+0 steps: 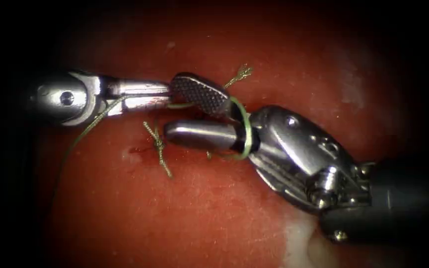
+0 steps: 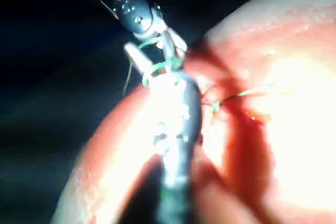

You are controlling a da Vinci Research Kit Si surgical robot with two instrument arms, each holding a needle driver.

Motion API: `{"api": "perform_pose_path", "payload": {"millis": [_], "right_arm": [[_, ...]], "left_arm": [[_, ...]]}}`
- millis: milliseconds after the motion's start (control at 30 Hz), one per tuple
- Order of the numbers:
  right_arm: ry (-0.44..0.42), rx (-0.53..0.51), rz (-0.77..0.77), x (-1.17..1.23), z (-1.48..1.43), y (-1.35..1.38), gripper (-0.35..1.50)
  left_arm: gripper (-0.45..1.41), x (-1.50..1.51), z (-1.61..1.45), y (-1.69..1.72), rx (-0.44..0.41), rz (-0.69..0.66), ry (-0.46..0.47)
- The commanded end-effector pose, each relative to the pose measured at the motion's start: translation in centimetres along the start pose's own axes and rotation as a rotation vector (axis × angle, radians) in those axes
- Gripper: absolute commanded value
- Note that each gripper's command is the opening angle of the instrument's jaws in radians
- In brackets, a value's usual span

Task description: Wound Closure

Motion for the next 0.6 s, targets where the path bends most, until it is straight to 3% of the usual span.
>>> {"api": "perform_pose_path", "payload": {"millis": [33, 100, 233, 467, 600], "right_arm": [[0.008, -0.01, 0.023, -0.12, 0.06, 0.02, 0.49], [0.031, -0.047, 0.072, -0.16, 0.05, 0.07, 0.56], [0.07, -0.119, 0.111, -0.15, 0.01, 0.15, 0.49], [-0.001, -0.324, 0.197, -0.35, -0.21, 0.36, 0.44], [-0.016, -0.39, 0.227, -0.47, -0.39, 0.5, 0.46]], "left_arm": [[-0.35, -0.05, 0.08, 0.05, -0.007, 0.001, -0.001], [-0.35, -0.1, 0.16, 0.12, -0.016, -0.004, -0.002], [-0.35, -0.19, 0.25, 0.26, -0.037, -0.003, -0.011], [-0.35, -0.17, 0.27, 0.32, -0.051, -0.002, -0.011], [-0.35, -0.17, 0.29, 0.33, -0.055, -0.002, -0.012]]}}
